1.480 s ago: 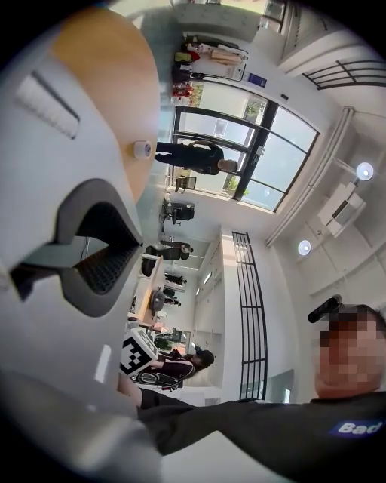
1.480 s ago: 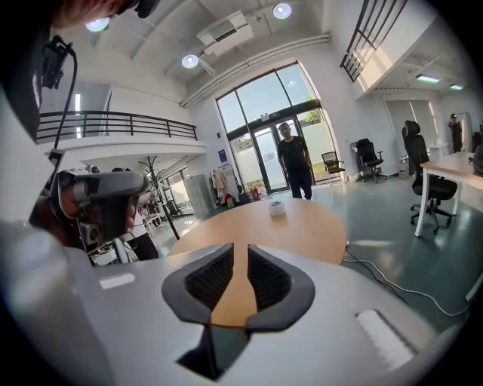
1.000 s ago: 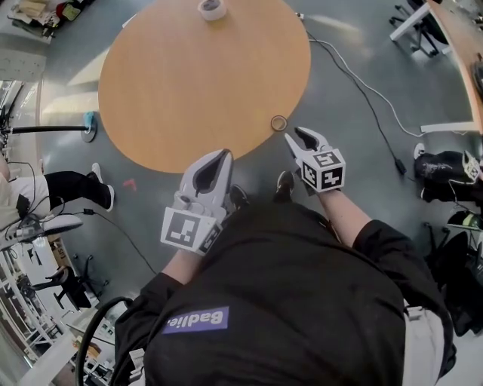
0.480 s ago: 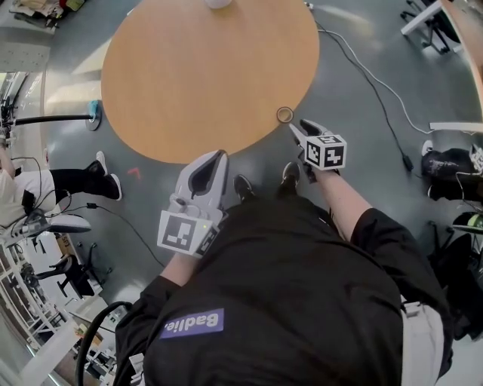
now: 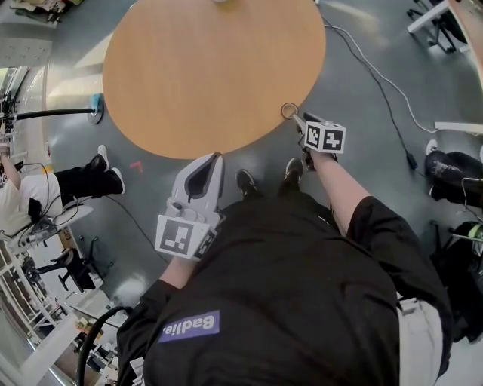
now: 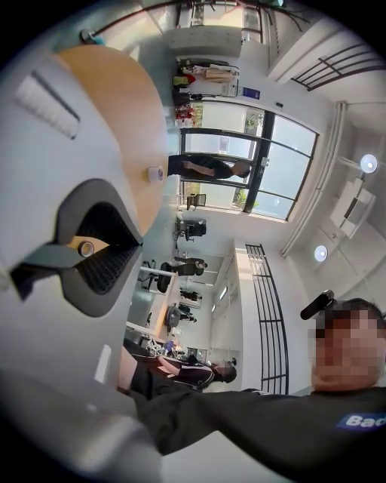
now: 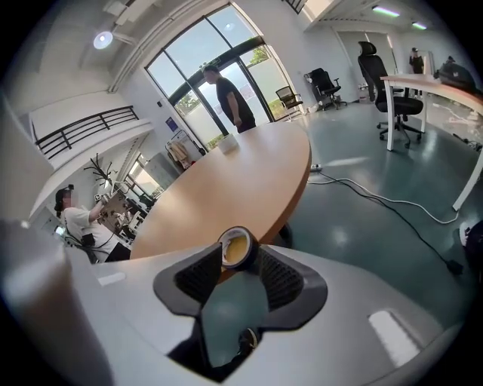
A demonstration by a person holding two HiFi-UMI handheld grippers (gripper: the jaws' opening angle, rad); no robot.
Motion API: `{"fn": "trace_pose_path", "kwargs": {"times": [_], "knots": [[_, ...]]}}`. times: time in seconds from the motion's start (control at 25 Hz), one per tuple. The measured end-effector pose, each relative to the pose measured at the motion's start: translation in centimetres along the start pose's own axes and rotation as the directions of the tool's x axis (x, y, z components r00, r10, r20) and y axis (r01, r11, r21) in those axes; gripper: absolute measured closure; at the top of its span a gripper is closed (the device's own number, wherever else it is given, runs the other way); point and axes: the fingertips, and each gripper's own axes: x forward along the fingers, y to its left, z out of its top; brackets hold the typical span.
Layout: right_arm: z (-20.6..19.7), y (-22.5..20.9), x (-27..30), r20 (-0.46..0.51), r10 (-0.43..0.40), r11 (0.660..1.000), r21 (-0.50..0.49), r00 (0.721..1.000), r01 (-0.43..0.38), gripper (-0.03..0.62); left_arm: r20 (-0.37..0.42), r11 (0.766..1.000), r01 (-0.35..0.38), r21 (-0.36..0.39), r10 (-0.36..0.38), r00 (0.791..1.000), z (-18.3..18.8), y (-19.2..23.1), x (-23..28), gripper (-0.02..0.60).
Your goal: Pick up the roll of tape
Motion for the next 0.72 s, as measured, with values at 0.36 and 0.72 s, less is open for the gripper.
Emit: {"fn": "trace_pose_path", "kwargs": {"times": [0.36, 0.72], "knots": [[0.0, -1.0, 2.2, -0.049, -0.036, 0.996, 0.079, 0.998, 0.040, 0.433, -0.017, 0.999, -0.034, -0.024, 0.034, 0.999, -0.6, 1.2, -0.9, 0.561], [-0.4, -2.1, 3.3, -0.084, -0.050, 0.990, 0.129, 0.995, 0.061, 0.436, -0.010, 0.997, -0.056, -0.044, 0.056, 0.998, -1.5, 1.9, -1.3, 0.561]]}}
